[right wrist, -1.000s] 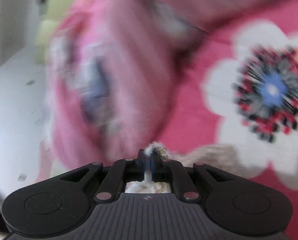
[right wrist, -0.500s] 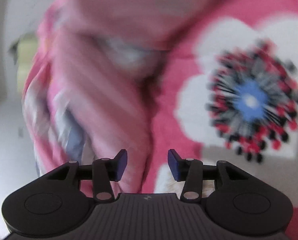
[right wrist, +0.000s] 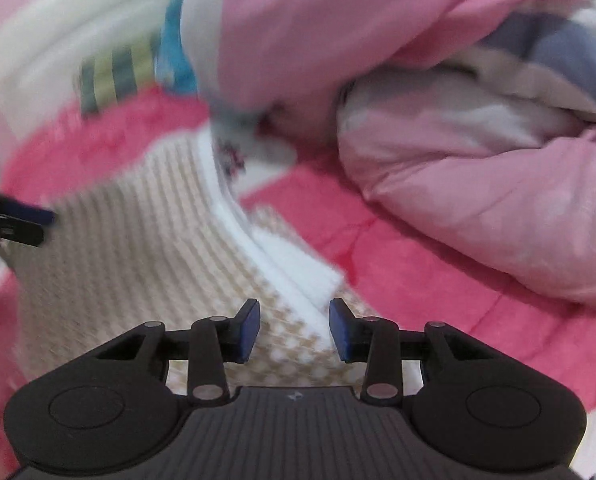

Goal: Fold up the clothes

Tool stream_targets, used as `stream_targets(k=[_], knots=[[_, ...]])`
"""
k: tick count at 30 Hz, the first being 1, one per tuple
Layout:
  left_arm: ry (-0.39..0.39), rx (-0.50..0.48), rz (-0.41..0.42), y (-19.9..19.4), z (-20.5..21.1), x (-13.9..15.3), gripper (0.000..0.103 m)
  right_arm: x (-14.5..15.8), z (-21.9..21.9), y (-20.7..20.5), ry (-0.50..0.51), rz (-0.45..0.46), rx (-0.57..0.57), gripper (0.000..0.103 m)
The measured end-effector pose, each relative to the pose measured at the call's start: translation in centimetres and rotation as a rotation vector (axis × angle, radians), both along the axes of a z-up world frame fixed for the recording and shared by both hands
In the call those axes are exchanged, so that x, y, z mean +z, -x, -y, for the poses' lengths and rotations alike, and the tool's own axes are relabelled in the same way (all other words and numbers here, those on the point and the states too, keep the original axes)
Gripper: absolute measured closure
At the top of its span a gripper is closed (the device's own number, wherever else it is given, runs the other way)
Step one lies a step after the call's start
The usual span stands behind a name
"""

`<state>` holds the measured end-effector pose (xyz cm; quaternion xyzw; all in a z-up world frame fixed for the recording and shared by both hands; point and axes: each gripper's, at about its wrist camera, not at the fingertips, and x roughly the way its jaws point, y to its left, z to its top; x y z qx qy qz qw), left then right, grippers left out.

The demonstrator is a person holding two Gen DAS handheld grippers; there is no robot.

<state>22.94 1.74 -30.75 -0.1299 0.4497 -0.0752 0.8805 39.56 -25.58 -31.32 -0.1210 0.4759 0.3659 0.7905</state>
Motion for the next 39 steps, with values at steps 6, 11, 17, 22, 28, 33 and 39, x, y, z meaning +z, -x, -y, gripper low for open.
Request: stream_targets(k=[6, 11, 17, 22, 28, 33, 39], knots=[[-0.127, -0.087, 0.062, 0.5, 2.2, -1.1, 0.049, -0.9, -1.5, 0.3, 0.121, 0.009, 0.091, 0.090], [-0.186, -0.139, 0.101, 0.7, 3.1, -1.7, 0.049, -1.1, -2.2, -0.5, 0.146, 0.035, 0.067, 0.086], [-0.242, -0.202, 0.122, 1.0, 3.9, -2.7, 0.048, -2.0, -2.3, -1.0, 0.187, -0.020, 0.071, 0.078], [-0.263, -0.220, 0.127, 1.0, 4.1, -3.6, 0.048, -1.9, -2.7, -0.8, 0.195, -0.028, 0.121, 0.062], [-0.238, -0.187, 0.134, 0.9, 3.7, -4.3, 0.048, -0.5, -3.1, 0.9, 0.232, 0.021, 0.200, 0.099], [-0.247, -0.149, 0.187, 0.7, 3.6, -3.2, 0.048, 3.2, -2.7, 2.3, 0.165, 0.174, 0.140, 0.100], [-0.269, -0.146, 0.238, -0.7, 4.0, -2.7, 0.048, 0.9, -2.4, 0.9, 0.195, 0.238, 0.025, 0.100]])
